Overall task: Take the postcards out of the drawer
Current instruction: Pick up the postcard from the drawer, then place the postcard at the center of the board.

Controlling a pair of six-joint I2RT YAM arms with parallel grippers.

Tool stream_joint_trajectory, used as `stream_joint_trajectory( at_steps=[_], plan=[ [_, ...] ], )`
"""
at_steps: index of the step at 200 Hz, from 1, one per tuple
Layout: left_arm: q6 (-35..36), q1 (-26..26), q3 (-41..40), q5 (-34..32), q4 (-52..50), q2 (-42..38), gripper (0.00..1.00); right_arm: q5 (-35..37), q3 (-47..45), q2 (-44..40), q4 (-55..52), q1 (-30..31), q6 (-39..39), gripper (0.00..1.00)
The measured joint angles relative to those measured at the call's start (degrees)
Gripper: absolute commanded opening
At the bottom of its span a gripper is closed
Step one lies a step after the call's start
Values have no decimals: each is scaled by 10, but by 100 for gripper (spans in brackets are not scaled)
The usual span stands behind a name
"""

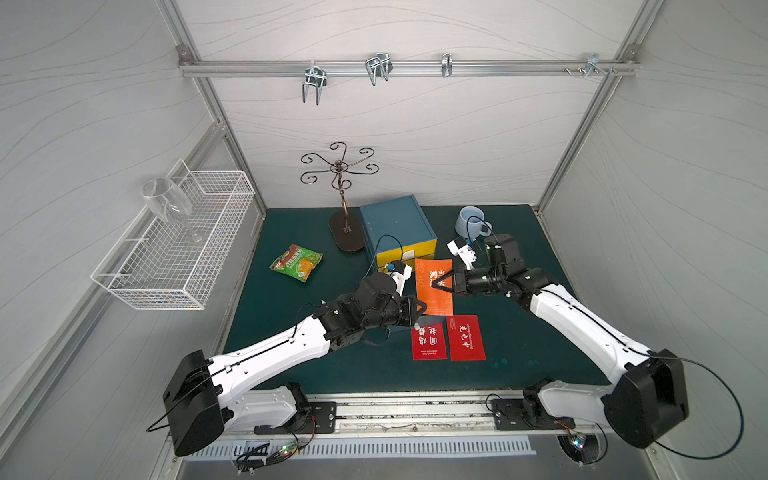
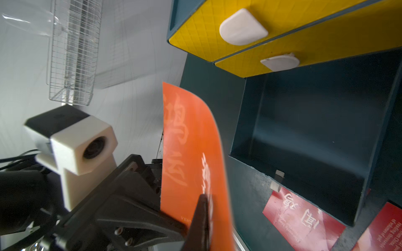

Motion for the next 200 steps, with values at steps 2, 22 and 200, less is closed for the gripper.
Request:
stream_joint_trajectory(
  at_steps=[2,22,200],
  plan=[
    [0,-1,1,-2,-3,0,8,3,1,1,-1,2,-1,0],
    [4,-7,9,-30,-33,0,13,28,13,12,-15,20,-4,0],
    [23,150,-1,-97,-129,-79,69,180,49,43,-308,-154,-184,0]
  ],
)
